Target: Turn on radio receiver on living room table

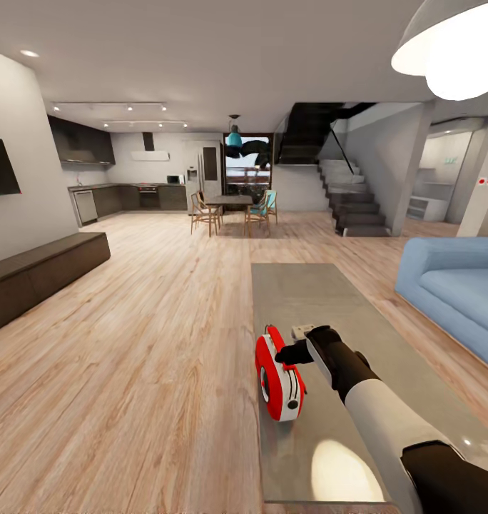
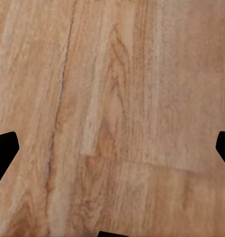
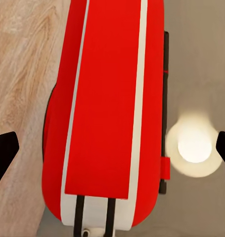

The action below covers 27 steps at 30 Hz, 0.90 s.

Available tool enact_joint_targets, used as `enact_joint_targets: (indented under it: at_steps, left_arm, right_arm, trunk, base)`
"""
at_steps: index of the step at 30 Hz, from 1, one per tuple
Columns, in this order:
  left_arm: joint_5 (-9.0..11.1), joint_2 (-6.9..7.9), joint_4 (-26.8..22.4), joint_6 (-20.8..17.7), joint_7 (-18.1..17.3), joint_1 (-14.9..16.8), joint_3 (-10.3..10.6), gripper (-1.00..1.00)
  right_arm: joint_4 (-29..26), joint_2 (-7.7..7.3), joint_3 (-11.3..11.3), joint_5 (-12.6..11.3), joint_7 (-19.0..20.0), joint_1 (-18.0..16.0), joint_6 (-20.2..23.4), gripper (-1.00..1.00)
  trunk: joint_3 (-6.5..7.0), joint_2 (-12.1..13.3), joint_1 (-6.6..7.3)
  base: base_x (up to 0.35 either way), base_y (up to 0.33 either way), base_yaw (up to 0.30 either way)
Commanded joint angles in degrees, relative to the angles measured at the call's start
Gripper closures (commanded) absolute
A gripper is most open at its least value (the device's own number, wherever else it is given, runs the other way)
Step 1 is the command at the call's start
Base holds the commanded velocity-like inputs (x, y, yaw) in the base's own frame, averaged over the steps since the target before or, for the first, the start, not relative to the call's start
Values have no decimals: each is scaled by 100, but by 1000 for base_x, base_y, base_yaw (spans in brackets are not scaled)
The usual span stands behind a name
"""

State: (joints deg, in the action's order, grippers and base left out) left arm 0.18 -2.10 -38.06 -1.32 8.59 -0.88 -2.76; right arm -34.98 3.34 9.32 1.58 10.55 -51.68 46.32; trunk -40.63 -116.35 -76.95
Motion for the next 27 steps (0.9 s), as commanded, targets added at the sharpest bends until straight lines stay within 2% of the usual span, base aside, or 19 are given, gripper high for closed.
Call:
enact_joint_targets:
  at_steps: [1,5,18,23,27]
  left_arm:
    - [0,3,0,0,1,0,0,-100]
    - [0,0,1,0,2,0,1,-100]
    - [0,-1,2,-3,-6,0,-1,-100]
    - [0,-1,4,-1,1,0,-5,-100]
    - [0,-1,6,-5,-2,0,-4,-100]
  right_arm:
    - [0,0,0,0,0,0,0,-100]
    - [0,0,0,0,0,0,0,-100]
    - [117,0,9,4,0,0,-8,-100]
    - [122,0,9,2,0,0,-9,-100]
    - [123,0,9,2,1,0,-10,-100]
  trunk:
    - [-18,-42,-23]
    - [-90,-202,-110]
    - [-90,-202,-110]
    - [-180,-403,-220]
    - [-180,-403,-220]
  base:
    - [0,0,0]
    - [0,0,0]
    - [0,0,0]
    - [0,0,0]
    - [0,0,0]
